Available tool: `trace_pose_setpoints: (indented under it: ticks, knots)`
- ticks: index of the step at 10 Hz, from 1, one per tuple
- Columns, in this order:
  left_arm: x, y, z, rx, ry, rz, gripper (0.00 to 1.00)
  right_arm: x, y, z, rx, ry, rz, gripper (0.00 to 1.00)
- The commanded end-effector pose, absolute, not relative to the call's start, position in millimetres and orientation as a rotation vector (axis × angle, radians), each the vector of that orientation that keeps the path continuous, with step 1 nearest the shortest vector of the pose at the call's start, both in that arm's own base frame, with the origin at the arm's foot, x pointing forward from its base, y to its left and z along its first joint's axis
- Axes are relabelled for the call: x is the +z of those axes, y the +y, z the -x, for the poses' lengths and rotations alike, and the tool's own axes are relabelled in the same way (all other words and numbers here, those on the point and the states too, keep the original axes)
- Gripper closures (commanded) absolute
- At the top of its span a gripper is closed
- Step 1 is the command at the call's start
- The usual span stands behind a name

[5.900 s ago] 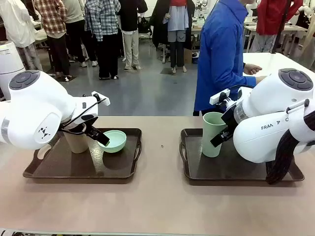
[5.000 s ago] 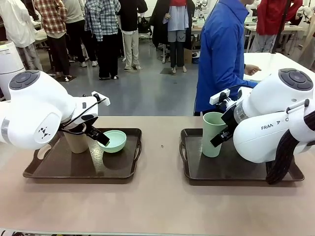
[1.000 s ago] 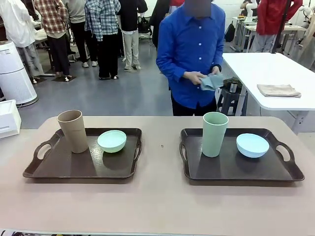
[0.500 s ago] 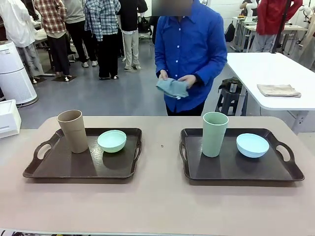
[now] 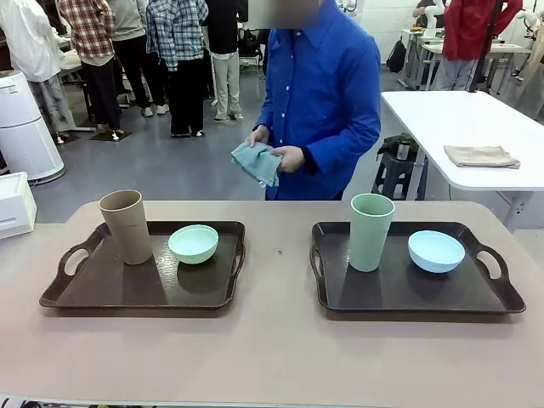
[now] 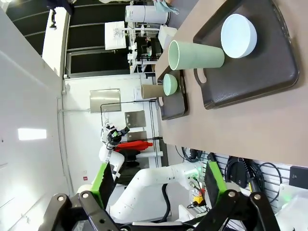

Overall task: Set up a tray with a mat and arrange the tableware.
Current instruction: Pick up the Picnic Bowl and Reusable plastic cup from the Handle tray in front of the human's position and hold them in the air.

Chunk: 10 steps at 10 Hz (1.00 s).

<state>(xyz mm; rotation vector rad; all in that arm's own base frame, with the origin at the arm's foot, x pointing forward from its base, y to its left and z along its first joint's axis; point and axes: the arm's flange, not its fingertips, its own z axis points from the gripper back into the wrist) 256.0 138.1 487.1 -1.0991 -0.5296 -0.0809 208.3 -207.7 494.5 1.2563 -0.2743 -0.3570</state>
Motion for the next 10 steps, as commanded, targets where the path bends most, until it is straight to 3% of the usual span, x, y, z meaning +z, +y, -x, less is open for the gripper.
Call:
trace_pose_setpoints:
  ticks: [1,10]
  knots:
    - [487.3,139.7,-256.3,-0.094,-0.544,1.11,0.0,495.8,-209.6,-211.7,-0.339,-0.29,-1.279,0.0]
    - [487.3,139.7,-256.3,-0.094,-0.544,1.11,0.0,495.8,-209.6,-211.7,-0.339,-0.29,-1.279,0.0]
